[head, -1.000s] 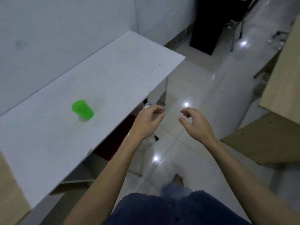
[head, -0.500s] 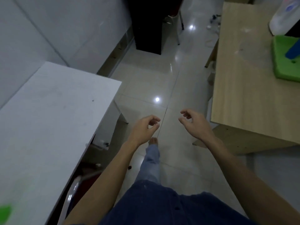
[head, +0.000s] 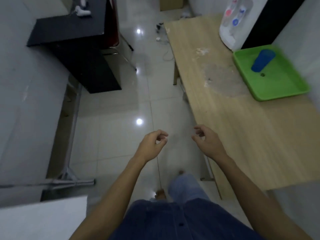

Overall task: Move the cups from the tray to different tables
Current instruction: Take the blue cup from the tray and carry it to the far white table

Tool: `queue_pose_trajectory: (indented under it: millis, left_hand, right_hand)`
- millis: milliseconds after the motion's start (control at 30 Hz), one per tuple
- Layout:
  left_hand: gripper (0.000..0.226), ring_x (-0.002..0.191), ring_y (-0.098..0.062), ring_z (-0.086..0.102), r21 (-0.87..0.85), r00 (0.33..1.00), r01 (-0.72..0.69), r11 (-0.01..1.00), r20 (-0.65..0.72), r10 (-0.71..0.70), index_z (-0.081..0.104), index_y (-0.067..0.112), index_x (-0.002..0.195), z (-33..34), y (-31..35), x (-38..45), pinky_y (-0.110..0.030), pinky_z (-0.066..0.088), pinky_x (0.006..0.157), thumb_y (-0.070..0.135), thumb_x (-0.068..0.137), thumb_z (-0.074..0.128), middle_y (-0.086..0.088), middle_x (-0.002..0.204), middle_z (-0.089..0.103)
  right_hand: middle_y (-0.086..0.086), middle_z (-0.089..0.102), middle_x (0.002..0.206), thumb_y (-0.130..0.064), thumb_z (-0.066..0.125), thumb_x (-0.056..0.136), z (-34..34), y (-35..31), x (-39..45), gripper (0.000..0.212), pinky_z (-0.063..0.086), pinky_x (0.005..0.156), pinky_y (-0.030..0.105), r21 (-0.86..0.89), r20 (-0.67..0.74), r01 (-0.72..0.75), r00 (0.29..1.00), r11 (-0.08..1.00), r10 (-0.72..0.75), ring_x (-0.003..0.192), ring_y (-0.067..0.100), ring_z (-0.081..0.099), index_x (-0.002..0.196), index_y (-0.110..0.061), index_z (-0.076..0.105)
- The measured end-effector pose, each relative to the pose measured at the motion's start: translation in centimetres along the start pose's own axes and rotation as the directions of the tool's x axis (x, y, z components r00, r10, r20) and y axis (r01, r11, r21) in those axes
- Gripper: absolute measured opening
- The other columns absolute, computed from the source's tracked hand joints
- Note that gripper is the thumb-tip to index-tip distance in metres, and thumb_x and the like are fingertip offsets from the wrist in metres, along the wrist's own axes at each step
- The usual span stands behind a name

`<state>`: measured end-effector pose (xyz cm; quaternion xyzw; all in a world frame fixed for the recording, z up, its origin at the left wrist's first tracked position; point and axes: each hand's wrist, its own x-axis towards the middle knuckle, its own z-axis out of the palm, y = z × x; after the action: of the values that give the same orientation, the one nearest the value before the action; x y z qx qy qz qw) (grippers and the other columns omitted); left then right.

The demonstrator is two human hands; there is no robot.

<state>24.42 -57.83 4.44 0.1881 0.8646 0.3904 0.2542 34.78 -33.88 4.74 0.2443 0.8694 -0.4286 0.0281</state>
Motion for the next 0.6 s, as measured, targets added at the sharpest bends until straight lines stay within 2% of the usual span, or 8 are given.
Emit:
queue_pose_trajectory:
  millis: [167,400,600]
  left_hand:
    - [0.020,0.108,-0.007,0.066,0.086,0.987,-0.113,0.990,0.125,0.101,0.071,0.027,0.118,1.2,3.2,13.1,-0.033,0.055,0.091,0.032,0.100,0.063,0.008,0.110,0.072]
    - [0.022,0.108,-0.007,0.065,0.155,0.960,-0.198,0.968,0.231,0.160,0.071,0.029,0.120,4.9,9.8,28.0,-0.033,0.056,0.091,0.032,0.100,0.064,0.009,0.116,0.072]
    - [0.029,0.114,-0.019,0.064,0.240,0.915,-0.375,0.896,0.252,0.315,0.066,0.020,0.128,8.6,14.3,39.1,-0.034,0.053,0.095,0.029,0.101,0.064,0.000,0.127,0.068]
  right_hand:
    - [-0.001,0.068,0.101,-0.046,0.064,0.084,-2.7,1.9,9.0,0.042,0.056,0.086,0.042,0.063,-0.147,-0.087,0.984,0.994,0.096,0.092,0.020,0.067,0.120,-0.024,0.066]
    - [0.000,0.068,0.104,-0.027,0.073,0.089,-8.9,4.9,19.0,0.033,0.055,0.090,0.042,0.099,-0.263,-0.226,0.933,0.969,0.244,0.096,0.020,0.066,0.121,-0.021,0.067]
    - [-0.002,0.067,0.106,-0.040,0.062,0.085,-13.4,6.6,25.7,0.040,0.056,0.089,0.044,0.177,-0.325,-0.317,0.875,0.932,0.359,0.096,0.018,0.065,0.122,-0.024,0.066]
